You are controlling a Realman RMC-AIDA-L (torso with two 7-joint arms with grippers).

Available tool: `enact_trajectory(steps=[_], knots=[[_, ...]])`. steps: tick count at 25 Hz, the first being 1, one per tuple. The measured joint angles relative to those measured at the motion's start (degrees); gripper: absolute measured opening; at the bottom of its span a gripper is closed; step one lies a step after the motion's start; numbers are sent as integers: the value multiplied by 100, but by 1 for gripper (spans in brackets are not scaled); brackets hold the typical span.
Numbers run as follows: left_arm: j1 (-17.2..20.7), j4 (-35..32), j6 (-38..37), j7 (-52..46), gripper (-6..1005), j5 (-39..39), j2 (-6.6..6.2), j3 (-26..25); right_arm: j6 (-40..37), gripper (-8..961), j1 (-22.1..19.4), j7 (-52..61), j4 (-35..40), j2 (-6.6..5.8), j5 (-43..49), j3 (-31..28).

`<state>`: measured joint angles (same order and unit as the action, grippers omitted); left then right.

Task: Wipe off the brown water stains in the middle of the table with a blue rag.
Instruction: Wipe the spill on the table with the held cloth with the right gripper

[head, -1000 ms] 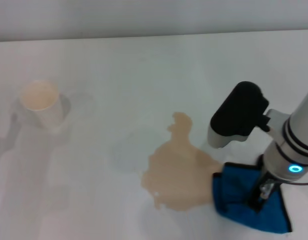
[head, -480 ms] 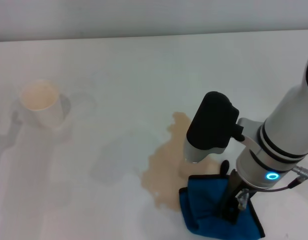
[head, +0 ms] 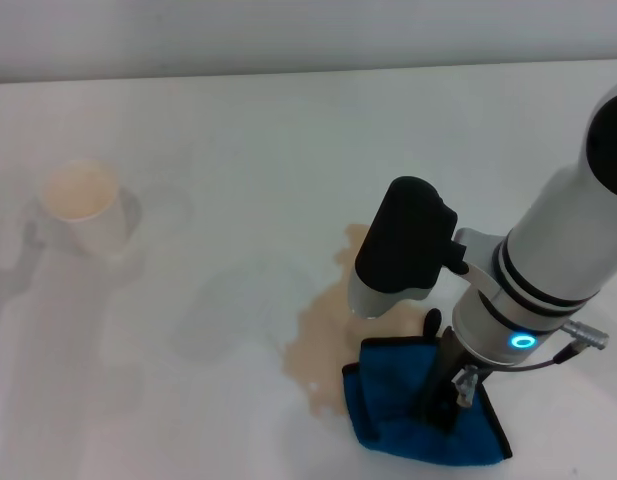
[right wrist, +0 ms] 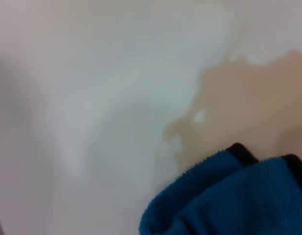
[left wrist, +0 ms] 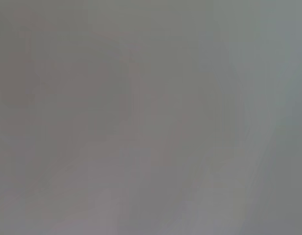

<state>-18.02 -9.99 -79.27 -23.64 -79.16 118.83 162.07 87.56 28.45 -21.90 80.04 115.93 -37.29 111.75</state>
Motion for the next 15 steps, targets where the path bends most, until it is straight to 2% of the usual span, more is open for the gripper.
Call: enact_trajectory(steps=[15], knots=[[-9,50,-1,0,888,-66,0,0,59,54,190,-60,-272,-59,514,-557]])
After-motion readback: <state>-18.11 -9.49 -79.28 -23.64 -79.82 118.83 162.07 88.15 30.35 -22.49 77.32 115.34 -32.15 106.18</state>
